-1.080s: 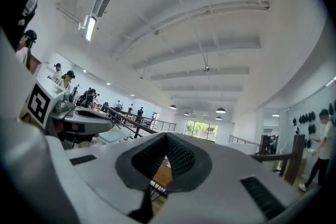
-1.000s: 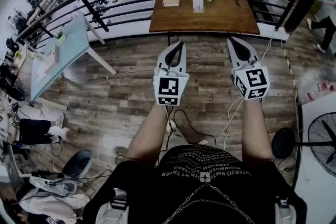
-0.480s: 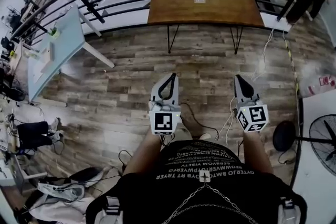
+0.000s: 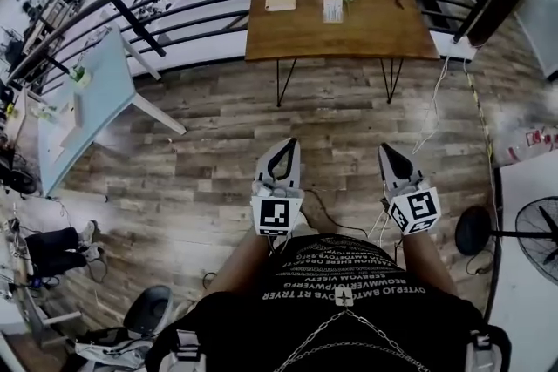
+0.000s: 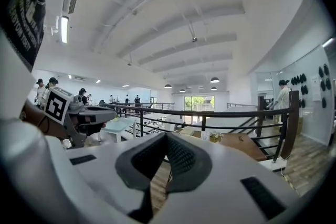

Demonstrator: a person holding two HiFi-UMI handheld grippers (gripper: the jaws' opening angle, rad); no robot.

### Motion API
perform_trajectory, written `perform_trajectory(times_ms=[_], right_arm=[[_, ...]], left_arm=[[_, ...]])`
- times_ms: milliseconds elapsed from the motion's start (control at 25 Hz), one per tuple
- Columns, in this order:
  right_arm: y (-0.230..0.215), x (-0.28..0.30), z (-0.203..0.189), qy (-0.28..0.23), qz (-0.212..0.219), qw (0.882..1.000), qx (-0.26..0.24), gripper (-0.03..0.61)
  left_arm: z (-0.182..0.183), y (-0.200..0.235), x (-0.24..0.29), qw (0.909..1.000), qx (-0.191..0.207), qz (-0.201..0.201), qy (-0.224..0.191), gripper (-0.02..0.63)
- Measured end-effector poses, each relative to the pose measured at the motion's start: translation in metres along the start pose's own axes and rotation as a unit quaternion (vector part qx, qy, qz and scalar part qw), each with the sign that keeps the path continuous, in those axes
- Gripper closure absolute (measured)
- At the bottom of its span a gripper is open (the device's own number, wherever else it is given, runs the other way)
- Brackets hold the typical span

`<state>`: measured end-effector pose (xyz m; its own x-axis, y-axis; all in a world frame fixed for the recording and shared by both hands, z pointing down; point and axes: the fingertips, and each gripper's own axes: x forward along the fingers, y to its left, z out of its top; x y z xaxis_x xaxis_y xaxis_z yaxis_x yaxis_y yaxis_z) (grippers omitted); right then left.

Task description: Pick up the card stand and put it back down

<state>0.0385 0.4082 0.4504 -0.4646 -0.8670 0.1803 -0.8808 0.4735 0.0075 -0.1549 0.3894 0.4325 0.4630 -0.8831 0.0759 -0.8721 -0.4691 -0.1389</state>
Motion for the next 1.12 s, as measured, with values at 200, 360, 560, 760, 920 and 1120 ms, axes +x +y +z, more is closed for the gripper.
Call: perform_trajectory(times_ms=[200, 360, 560, 760, 920, 1120], right_arm=[[0.012, 0.036, 0.011, 0.005, -0.010, 1.000, -0.009, 0.563], [0.024, 0.059, 0.021, -0.002, -0.020, 1.000, -0.005, 0.563], [0.041, 0.068, 0.026, 0.004, -0.015, 1.000, -0.017, 0.563], [0.022, 0.065, 0.019, -0.001, -0.053, 0.998, 0.018, 0.563], [0.019, 0.071, 0.021, -0.011, -0.052, 0.998, 0.026, 0.563], [0.013, 0.094, 0.007, 0.006, -0.025, 0.999, 0.040, 0.563]], left_arm=[[0.008, 0.025, 0.017, 0.9996, 0.007, -0.026, -0.013, 0.595], [0.007, 0.049, 0.026, 0.9990, 0.010, -0.038, -0.022, 0.595], [0.002, 0.064, 0.032, 0.9981, -0.015, -0.055, -0.025, 0.595], [-0.007, 0.057, 0.041, 0.9960, -0.027, -0.083, -0.017, 0.595], [-0.007, 0.058, 0.051, 0.9959, -0.027, -0.085, -0.011, 0.595], [-0.007, 0.073, 0.062, 0.9980, -0.016, -0.059, -0.012, 0.595]])
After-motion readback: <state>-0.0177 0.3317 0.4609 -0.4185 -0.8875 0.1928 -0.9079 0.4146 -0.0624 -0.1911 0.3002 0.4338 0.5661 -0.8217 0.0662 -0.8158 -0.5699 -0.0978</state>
